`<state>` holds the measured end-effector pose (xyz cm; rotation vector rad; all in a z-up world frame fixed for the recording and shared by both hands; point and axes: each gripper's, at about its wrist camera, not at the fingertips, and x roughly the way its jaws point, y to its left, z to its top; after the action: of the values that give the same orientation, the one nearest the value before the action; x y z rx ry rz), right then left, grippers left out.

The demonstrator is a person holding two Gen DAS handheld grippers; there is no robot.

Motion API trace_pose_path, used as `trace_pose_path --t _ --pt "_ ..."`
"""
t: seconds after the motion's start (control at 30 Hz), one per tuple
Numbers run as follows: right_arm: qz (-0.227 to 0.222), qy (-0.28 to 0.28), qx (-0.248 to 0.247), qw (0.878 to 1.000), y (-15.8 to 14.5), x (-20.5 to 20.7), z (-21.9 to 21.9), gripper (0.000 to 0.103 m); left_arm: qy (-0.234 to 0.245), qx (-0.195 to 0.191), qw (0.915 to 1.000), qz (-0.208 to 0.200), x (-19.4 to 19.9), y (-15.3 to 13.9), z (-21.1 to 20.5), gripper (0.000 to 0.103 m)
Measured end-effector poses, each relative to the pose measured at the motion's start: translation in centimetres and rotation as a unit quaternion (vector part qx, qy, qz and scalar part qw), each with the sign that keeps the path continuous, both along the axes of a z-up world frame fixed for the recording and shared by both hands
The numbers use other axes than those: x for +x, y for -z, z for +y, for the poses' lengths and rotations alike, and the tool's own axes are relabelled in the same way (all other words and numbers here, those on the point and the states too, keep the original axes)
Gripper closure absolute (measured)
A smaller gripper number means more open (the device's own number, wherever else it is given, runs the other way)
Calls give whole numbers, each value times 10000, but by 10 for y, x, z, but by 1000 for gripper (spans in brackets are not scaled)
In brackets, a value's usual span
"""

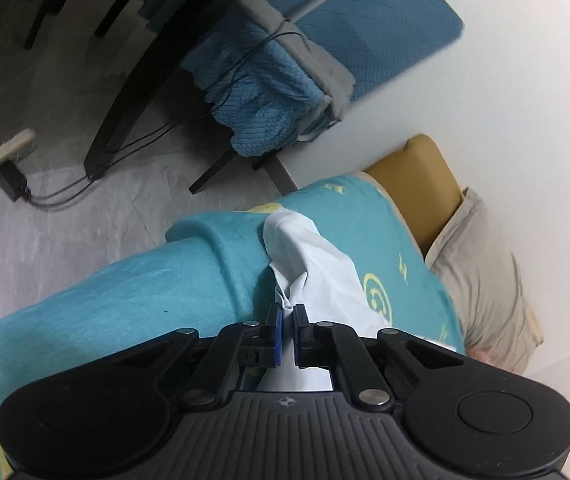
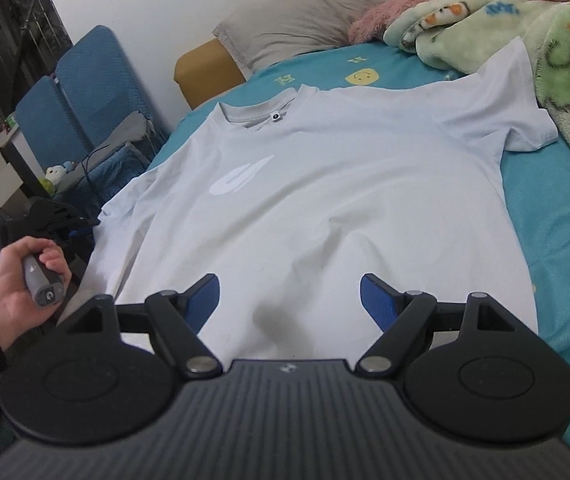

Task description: Fold clothes

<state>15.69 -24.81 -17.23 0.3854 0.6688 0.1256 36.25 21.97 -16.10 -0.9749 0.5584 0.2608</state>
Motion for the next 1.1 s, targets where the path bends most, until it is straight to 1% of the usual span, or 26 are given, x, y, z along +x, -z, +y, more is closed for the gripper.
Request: trace_pose_path --t 0.13,0.3,0.37,0.5,0.53,0.6,0.67,0.73,0.77,0.83,0.87,0.9,0.97,1.0,1.07,1.1 --pt "-21 -5 -89 10000 -1 1 2 23 -82 -53 9999 -108 -5 -7 10 98" --pt "41 -9 -43 10000 2 3 0 23 -142 -59 9999 -61 -10 -14 27 99" --pt "58 -9 -13 10000 3 3 -1 23 -183 -112 9998 -13 -11 -12 32 99" --pt "51 -26 -14 10000 2 3 0 23 -280 -89 9995 150 -13 -6 38 99" --pt "52 -25 -20 10000 2 2 0 23 -333 -29 9993 185 -12 -6 38 99" --pt "77 -10 7 10000 3 3 -1 23 -352 329 9983 318 -7 -12 38 100" --pt "109 19 41 9999 4 3 -3 23 -396 715 9961 338 -1 -23 41 100" --pt "113 48 36 9999 5 4 -4 23 -533 1161 9910 386 4 -37 47 100" --pt "110 55 31 9999 5 4 -4 23 -571 1462 9864 488 8 -44 49 101" --pt "104 67 20 9999 5 5 -4 23 -474 2082 9736 802 21 -49 48 100" --pt "101 73 15 9999 6 6 -4 23 -408 2309 9671 981 27 -47 46 100" --pt "103 75 10 9999 6 6 -4 23 -342 2445 9621 1157 33 -43 44 100" --pt "107 80 -10 9999 7 7 -6 23 -190 2604 9543 1453 40 -29 38 100" --pt "100 88 -18 9999 7 7 -6 23 -148 2528 9555 1514 40 -22 38 100" --pt "84 102 -32 9999 7 7 -6 23 -111 2209 9629 1549 35 -12 41 95" --pt "71 108 -31 9999 6 7 -7 23 -82 2085 9651 1580 31 -8 42 87"
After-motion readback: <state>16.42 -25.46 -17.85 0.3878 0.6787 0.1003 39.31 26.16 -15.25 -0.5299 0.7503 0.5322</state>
